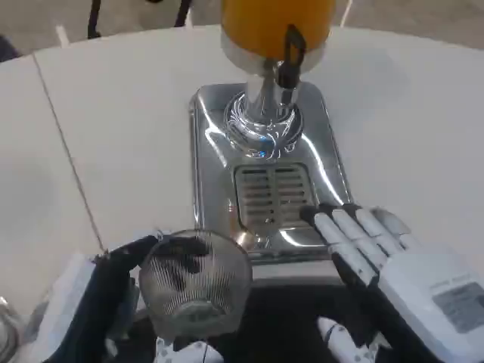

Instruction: Grasp the cup under the faucet to collect the drink, then remove the cup.

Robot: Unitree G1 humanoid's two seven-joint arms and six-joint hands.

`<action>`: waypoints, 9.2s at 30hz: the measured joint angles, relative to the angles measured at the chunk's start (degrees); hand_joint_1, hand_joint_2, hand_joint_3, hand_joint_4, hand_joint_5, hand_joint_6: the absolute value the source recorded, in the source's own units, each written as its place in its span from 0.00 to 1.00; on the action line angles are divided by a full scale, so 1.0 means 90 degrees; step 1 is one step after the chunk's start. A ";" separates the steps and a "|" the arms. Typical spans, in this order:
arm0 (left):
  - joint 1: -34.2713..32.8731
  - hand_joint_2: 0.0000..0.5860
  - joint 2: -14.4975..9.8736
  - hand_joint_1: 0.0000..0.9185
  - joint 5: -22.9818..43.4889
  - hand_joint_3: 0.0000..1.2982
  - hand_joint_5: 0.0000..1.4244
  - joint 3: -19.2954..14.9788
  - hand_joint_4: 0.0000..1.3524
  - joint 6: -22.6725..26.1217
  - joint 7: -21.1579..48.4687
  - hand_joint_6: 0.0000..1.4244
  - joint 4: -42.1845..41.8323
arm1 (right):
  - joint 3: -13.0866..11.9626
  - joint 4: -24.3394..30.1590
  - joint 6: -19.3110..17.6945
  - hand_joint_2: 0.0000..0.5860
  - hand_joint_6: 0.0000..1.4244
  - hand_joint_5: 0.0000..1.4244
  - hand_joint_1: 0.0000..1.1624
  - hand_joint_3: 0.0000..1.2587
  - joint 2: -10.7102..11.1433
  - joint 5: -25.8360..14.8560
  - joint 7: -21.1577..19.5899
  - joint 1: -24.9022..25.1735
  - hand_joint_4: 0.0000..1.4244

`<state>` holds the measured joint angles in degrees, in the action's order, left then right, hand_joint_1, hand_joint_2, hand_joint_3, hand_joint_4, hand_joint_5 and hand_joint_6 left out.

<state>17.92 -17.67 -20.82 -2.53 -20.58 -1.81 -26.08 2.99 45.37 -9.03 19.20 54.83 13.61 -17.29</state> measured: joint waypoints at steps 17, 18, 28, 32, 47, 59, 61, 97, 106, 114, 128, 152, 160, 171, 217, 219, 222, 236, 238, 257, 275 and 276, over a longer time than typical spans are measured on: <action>-0.0242 0.08 0.0290 0.74 -0.0209 0.86 1.00 -0.0238 0.88 0.0041 -0.0001 1.00 0.0046 | 0.0128 -0.0087 0.0271 1.00 0.00 0.00 0.00 0.00 -0.0099 0.0288 0.0128 0.0309 0.00; -0.0246 0.08 0.0304 0.74 -0.0210 0.86 1.00 -0.0237 0.88 0.0041 -0.0001 1.00 0.0056 | 0.0138 -0.0087 0.0270 1.00 0.00 0.00 0.01 0.00 -0.0099 0.0306 0.0127 0.0295 0.00; -0.1416 0.08 0.0869 0.74 -0.0551 0.86 1.00 0.0157 0.88 0.0262 -0.0348 1.00 0.0989 | 0.0130 -0.0064 0.0563 1.00 0.00 0.00 0.08 0.00 -0.0404 0.0649 0.0116 0.0134 0.00; -0.2357 0.08 0.1141 0.74 -0.0808 0.86 1.00 0.0456 0.88 0.0314 -0.0740 1.00 0.1913 | 0.0201 -0.0046 0.0667 1.00 0.00 0.00 0.09 0.00 -0.0504 0.0784 0.0179 0.0116 0.00; -0.4801 0.08 0.1367 0.74 -0.1252 0.86 1.00 0.1182 0.88 0.0164 -0.2089 1.00 0.5447 | 0.0130 0.0002 0.1032 1.00 0.00 0.00 0.13 0.00 -0.0573 0.0915 0.0659 0.0427 0.00; -0.6539 0.10 0.1555 0.73 -0.1202 0.87 1.00 0.1427 0.88 -0.0106 -0.2961 1.00 0.7796 | 0.0136 -0.0001 0.1227 1.00 0.00 0.00 0.14 0.00 -0.0606 0.1010 0.0879 0.0507 0.00; -0.6693 0.10 0.1559 0.73 -0.1202 0.87 1.00 0.1430 0.88 -0.0129 -0.3049 1.00 0.8052 | 0.0123 -0.0001 0.1249 1.00 0.00 0.00 0.14 0.00 -0.0598 0.0986 0.0915 0.0516 0.00; -0.6905 0.08 0.1042 0.48 -0.1160 0.03 0.18 0.2059 0.00 -0.0499 -0.3317 0.19 0.8518 | 0.0330 -0.0256 0.1401 1.00 0.03 0.00 0.17 0.00 -0.0537 0.0739 0.1222 0.0919 0.00; -0.6012 0.06 0.0396 0.44 -0.1200 0.00 0.12 0.1921 0.00 -0.0582 -0.2934 0.12 0.7197 | 0.0565 -0.0256 0.1401 1.00 0.03 0.00 0.17 0.00 -0.0817 0.0837 0.0889 0.0744 0.00; -0.4973 0.06 -0.0205 0.32 -0.1320 0.00 0.08 0.1505 0.00 -0.0155 -0.2434 0.09 0.5426 | 0.0352 -0.0173 0.1603 1.00 0.03 0.00 0.17 0.00 -0.1140 0.0502 0.0632 0.0786 0.00; -0.2228 0.13 -0.1453 0.05 -0.2414 0.00 0.00 0.0568 0.00 0.1375 -0.1244 0.00 0.1920 | 0.0486 -0.0238 0.2537 1.00 0.06 0.00 0.39 0.00 -0.2315 -0.0365 0.0409 0.2158 0.00; -0.0638 0.13 -0.1254 0.11 -0.2881 0.00 0.00 0.0368 0.00 0.1703 -0.0915 0.00 0.0592 | 0.0155 -0.1615 0.4139 1.00 0.00 0.00 0.49 0.00 -0.2682 -0.2817 -0.0687 0.4874 0.00; -0.0545 0.14 -0.1177 0.12 -0.2832 0.00 0.00 0.0366 0.00 0.1667 -0.0899 0.00 0.0586 | 0.0184 -0.2055 0.4194 1.00 0.00 0.00 0.49 0.00 -0.2241 -0.3691 -0.0295 0.5425 0.00; -0.0522 0.13 -0.1114 0.14 -0.2834 0.00 0.00 0.0361 0.00 0.1666 -0.0900 0.00 0.0586 | 0.0476 -0.2152 0.4087 1.00 0.00 0.00 0.47 0.00 -0.2036 -0.4323 -0.0217 0.5348 0.00; -0.1205 0.12 -0.0548 0.15 -0.2602 0.00 0.00 0.0388 0.00 0.1758 -0.0900 0.00 0.1199 | 0.2090 -0.2295 0.6028 0.91 0.01 0.00 0.11 0.01 0.0037 -0.3315 0.1489 0.7532 0.00; -0.1325 0.12 -0.0526 0.15 -0.2493 0.00 0.00 0.0389 0.00 0.1758 -0.0900 0.00 0.1287 | 0.2112 -0.2256 0.6069 0.91 0.01 0.00 0.11 0.01 0.0073 -0.3311 0.1575 0.7572 0.00; -0.1501 0.12 -0.0502 0.15 -0.2459 0.00 0.00 0.0389 0.00 0.1761 -0.0901 0.00 0.1407 | 0.2135 -0.2247 0.6132 0.92 0.01 0.00 0.11 0.02 0.0111 -0.3310 0.1673 0.7644 0.00; -0.2421 0.12 -0.0046 0.22 -0.2465 0.00 0.00 0.0750 0.00 0.1900 -0.0977 0.00 0.1919 | 0.2157 -0.2202 0.6200 0.95 0.01 0.00 0.11 0.02 0.0115 -0.3265 0.1694 0.7654 0.00; -0.2543 0.12 -0.0012 0.22 -0.2464 0.00 0.00 0.0834 0.00 0.1904 -0.0986 0.00 0.2034 | 0.2154 -0.2201 0.6200 0.95 0.01 0.00 0.11 0.02 0.0114 -0.3265 0.1694 0.7645 0.00; -0.3115 0.11 0.0061 0.20 -0.2271 0.00 0.00 0.1080 0.00 0.1894 -0.1106 0.00 0.2729 | 0.1088 -0.1036 0.6446 0.99 0.01 0.00 0.28 0.02 -0.0996 -0.3683 0.0737 0.6067 0.00; -0.3311 0.08 0.0062 0.10 -0.2213 0.00 0.00 0.1214 0.00 0.1859 -0.1136 0.00 0.2787 | 0.0757 0.1168 0.5768 0.93 0.01 0.00 0.37 0.03 0.1566 -0.3209 0.1544 0.4146 0.00; -0.3316 0.08 0.0062 0.10 -0.2211 0.00 0.00 0.1222 0.00 0.1851 -0.1136 0.00 0.2791 | 0.0746 0.1268 0.5703 0.93 0.01 0.00 0.37 0.03 0.1675 -0.3174 0.1598 0.4029 0.00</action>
<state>-11.93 -17.11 -40.72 8.47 -3.92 -12.03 -0.96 9.70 56.78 42.31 34.28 26.27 28.00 18.97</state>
